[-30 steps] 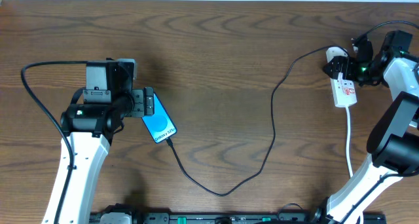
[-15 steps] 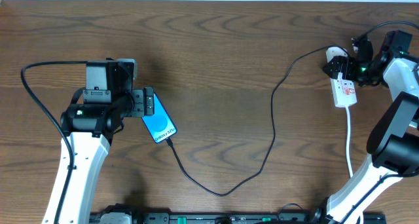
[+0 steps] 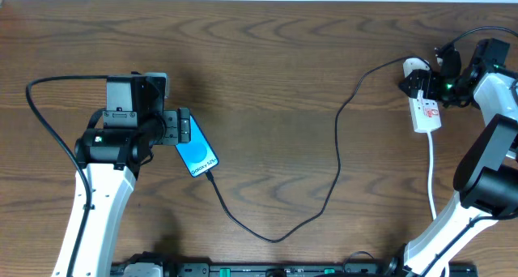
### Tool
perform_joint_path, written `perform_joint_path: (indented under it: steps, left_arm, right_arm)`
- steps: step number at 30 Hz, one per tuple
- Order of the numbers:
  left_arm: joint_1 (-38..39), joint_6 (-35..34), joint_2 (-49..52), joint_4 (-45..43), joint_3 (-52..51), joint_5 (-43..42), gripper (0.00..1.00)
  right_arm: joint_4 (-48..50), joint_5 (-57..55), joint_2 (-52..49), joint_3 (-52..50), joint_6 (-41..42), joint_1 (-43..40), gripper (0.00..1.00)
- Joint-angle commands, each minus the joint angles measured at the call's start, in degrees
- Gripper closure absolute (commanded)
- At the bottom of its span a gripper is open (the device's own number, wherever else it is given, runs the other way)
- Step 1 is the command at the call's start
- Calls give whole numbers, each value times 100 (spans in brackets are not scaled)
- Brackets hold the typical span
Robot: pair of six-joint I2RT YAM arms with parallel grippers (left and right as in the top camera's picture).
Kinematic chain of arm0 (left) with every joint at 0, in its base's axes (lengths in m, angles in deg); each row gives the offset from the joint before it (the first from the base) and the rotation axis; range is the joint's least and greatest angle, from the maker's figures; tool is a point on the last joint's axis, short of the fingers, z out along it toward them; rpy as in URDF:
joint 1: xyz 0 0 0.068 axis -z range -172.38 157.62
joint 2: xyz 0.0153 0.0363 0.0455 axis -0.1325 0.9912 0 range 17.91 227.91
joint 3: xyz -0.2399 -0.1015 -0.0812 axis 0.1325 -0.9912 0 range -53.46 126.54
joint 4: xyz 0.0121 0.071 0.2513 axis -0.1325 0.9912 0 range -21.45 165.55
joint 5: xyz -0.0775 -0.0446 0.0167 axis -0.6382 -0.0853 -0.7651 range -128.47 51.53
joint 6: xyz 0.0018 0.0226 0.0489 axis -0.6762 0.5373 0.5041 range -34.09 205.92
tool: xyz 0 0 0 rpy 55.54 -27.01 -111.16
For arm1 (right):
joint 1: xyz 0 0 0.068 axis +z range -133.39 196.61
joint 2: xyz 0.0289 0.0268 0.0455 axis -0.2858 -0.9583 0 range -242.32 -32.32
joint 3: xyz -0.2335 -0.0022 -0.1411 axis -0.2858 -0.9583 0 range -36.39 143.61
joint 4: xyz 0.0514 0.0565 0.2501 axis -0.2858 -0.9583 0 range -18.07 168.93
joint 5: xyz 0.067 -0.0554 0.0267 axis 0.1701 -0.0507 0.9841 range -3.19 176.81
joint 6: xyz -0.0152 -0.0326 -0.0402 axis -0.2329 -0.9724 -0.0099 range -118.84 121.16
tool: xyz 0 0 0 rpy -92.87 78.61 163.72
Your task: Plug charger to phone and switch on socket
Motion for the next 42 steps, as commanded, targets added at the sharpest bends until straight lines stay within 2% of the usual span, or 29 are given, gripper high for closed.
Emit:
perform_joint_path:
  steps: [1,25,42]
  left_arm:
    - [17,81,-39,2,2,76,10]
    - [17,81,-39,2,2,76,11]
    - [17,81,-39,2,2,74,11]
  right_arm:
    - [-271,1290,-177,-304,160,374,1]
    - [-393,1473,-177,-306,127,391,1]
    - [-623,352,-173,-210,313,166,1]
